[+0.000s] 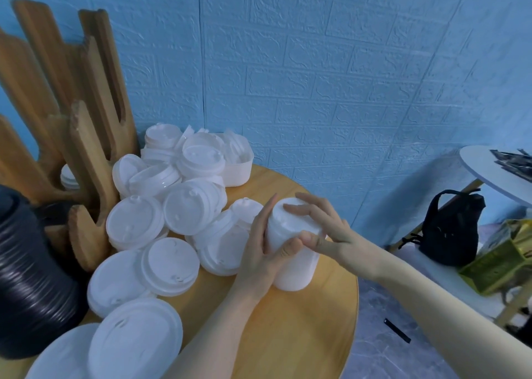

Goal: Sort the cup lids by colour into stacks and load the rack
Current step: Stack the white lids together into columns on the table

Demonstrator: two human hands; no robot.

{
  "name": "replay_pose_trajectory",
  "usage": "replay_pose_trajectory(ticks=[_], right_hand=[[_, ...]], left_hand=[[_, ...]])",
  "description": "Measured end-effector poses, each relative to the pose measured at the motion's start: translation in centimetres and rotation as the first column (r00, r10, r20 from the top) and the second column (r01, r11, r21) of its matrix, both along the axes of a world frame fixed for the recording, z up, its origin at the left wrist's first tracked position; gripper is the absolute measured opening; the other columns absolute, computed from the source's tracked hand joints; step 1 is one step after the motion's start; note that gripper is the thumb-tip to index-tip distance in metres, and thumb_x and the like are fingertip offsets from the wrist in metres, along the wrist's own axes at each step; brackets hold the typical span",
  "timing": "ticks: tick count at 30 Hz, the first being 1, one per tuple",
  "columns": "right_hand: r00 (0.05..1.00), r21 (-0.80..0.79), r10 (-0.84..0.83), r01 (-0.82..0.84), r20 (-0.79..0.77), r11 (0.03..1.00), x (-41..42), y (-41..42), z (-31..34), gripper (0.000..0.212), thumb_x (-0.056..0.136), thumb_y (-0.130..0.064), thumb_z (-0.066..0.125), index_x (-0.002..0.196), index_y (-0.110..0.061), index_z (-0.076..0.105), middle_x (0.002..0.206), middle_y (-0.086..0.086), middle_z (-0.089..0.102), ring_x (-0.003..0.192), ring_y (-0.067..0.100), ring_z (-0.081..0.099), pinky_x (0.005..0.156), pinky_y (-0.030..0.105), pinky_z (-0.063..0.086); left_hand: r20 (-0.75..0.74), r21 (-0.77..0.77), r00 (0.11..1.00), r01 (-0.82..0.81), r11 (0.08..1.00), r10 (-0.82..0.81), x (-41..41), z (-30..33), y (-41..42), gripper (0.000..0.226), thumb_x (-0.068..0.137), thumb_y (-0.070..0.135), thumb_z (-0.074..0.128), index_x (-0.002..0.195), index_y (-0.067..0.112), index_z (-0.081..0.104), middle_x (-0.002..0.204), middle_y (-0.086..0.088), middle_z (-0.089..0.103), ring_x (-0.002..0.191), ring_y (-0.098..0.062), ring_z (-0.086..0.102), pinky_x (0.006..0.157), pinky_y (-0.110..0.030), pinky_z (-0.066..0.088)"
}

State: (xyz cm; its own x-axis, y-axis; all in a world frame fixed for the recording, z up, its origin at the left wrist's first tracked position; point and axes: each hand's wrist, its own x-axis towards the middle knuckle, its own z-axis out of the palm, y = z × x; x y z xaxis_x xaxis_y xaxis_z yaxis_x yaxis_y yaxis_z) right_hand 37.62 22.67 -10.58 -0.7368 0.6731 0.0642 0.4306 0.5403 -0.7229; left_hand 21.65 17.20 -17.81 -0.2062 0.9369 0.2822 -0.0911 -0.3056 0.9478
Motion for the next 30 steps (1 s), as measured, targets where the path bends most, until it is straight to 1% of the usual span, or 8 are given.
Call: replay_pose_trajectory(ticks=[3,5,8,11,16,20,23,30], right_hand=[[0.978,-0.134,-0.088,0.063,-0.191,0.989,1.4,1.2,0.8,0.038,0.098,-0.041,0.039,0.131,-0.034,0.055,0.146,-0.025,0.039,0.137,-0.009,0.029,0.112,0.02,0.025],[0.934,-0.034,-0.258,0.258,-0.247,0.966,2.9,3.0,0.0,0.031,0.097,-0.034,0.047,0.127,-0.033,0.056,0.139,-0.021,0.049,0.132,-0.004,0.039,0.113,0.03,0.028],[0.941,0.166,-0.34,0.337,-0.011,0.927,4.6,5.0,-2.8,0.042,0.094,-0.029,0.062,0.126,-0.05,0.045,0.131,-0.034,0.043,0.129,0.003,0.034,0.113,0.041,0.021],[0.945,0.252,-0.294,0.251,0.146,0.935,4.2,5.2,-5.3,0.049,0.08,-0.053,0.059,0.123,-0.059,0.037,0.13,-0.034,0.037,0.13,0.004,0.027,0.098,0.026,0.012],[0.926,0.407,-0.365,0.299,0.095,0.863,3.0,5.7,-8.3,0.015,0.089,-0.032,0.068,0.103,-0.036,0.069,0.118,-0.029,0.054,0.132,0.006,0.034,0.097,0.023,0.01],[0.825,0.122,-0.529,0.556,-0.198,0.822,3.0,5.1,-7.4,0.01,0.088,-0.018,0.07,0.086,-0.028,0.071,0.097,-0.026,0.06,0.107,-0.001,0.053,0.098,0.021,0.028],[0.697,-0.141,-0.592,0.592,-0.404,0.793,3.0,4.7,-4.3,0.013,0.091,-0.011,0.066,0.082,-0.021,0.067,0.083,-0.009,0.069,0.074,-0.007,0.06,0.074,0.012,0.043],[0.551,-0.609,-0.62,0.236,-0.558,0.758,2.2,3.7,2.4,0.012,0.092,-0.025,0.055,0.086,-0.016,0.06,0.078,-0.002,0.064,0.068,0.01,0.06,0.067,0.023,0.05]], left_hand=[[-0.007,0.007,0.999,-0.037,0.999,0.037,0.0,0.1,-0.1,0.076,0.066,0.051,0.074,0.136,0.041,0.046,0.129,0.031,0.058,0.12,0.008,0.055,0.09,-0.01,0.045],[-0.023,0.008,0.998,-0.063,0.998,0.063,0.0,0.1,0.1,0.076,0.065,0.054,0.072,0.135,0.042,0.046,0.129,0.034,0.056,0.12,0.011,0.052,0.09,-0.006,0.043],[-0.011,0.012,0.998,-0.067,0.998,0.067,0.1,0.2,0.3,0.076,0.063,0.054,0.072,0.134,0.043,0.047,0.13,0.032,0.057,0.119,0.012,0.053,0.089,-0.006,0.043],[-0.003,0.017,0.997,-0.071,0.997,0.071,0.2,0.3,0.3,0.076,0.062,0.052,0.072,0.133,0.04,0.048,0.124,0.034,0.059,0.116,0.013,0.054,0.087,-0.005,0.043],[-0.025,0.02,0.997,-0.077,0.997,0.077,0.1,0.2,0.3,0.079,0.061,0.054,0.072,0.135,0.039,0.046,0.127,0.038,0.056,0.12,0.014,0.052,0.09,-0.005,0.042],[-0.028,0.016,0.996,-0.085,0.996,0.086,0.1,0.2,0.3,0.08,0.061,0.055,0.072,0.135,0.039,0.047,0.131,0.032,0.056,0.121,0.013,0.051,0.091,-0.004,0.041],[-0.032,0.018,0.996,-0.087,0.996,0.087,0.1,0.1,0.3,0.082,0.061,0.057,0.071,0.137,0.04,0.046,0.135,0.028,0.055,0.123,0.012,0.05,0.092,-0.004,0.04],[-0.015,0.018,0.998,-0.056,0.998,0.057,0.1,0.2,0.1,0.082,0.061,0.058,0.072,0.137,0.044,0.044,0.13,0.035,0.055,0.121,0.012,0.051,0.092,-0.007,0.043]])
